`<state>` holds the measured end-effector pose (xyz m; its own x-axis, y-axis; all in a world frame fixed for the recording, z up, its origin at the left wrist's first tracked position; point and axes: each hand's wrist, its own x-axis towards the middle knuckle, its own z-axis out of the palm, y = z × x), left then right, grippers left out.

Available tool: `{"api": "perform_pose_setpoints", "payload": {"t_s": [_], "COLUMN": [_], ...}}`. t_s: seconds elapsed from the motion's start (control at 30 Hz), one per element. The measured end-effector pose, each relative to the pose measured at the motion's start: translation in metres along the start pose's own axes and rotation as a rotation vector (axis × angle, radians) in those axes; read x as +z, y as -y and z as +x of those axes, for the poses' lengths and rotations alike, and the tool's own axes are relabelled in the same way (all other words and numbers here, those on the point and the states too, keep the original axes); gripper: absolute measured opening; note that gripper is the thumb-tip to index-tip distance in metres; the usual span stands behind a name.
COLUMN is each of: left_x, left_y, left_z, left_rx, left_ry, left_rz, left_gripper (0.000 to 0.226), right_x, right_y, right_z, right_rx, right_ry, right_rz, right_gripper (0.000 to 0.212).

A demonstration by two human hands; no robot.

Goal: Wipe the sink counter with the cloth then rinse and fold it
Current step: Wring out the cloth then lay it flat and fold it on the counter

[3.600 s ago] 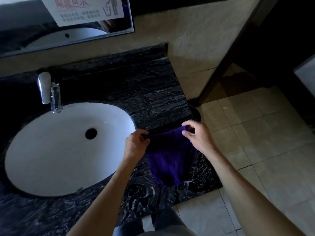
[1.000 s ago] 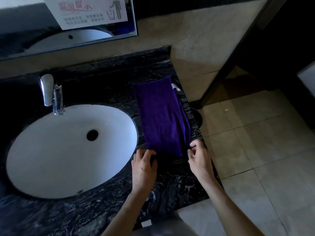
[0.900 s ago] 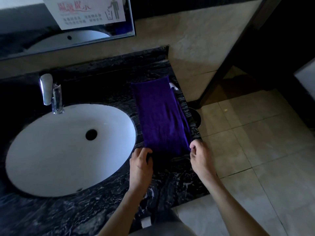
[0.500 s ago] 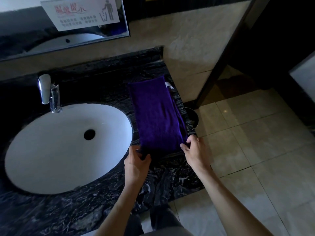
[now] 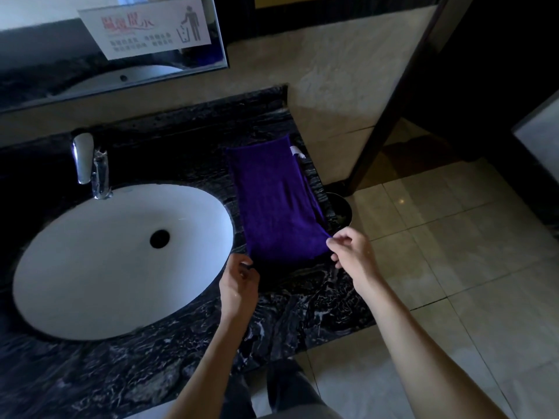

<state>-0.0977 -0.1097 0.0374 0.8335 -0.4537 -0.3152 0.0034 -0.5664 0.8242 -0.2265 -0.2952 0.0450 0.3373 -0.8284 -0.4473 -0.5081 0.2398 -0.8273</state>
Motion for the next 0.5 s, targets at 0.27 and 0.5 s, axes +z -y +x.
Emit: {"api": "perform_pose_setpoints", "payload": {"t_s": [0.27,0.5], "left_x": [0.009,0.021], "left_y": [0.003,0.0], "left_z": [-0.001,-0.005], "left_rx": [0.047,-0.005], "left_ry": [-0.016,-0.095], "left_rz": [-0.033,-0.036], "left_gripper": [0.024,0.029], "right_x": [-0.007,-0.005], "right_y": [0.015,0.022], "right_z": [0.0,-0.007], "right_rx": [0.226,0.336], "right_ry": [0.096,0.171], "right_rz": [0.433,0.558], "right_gripper": [0.02,0.019]}}
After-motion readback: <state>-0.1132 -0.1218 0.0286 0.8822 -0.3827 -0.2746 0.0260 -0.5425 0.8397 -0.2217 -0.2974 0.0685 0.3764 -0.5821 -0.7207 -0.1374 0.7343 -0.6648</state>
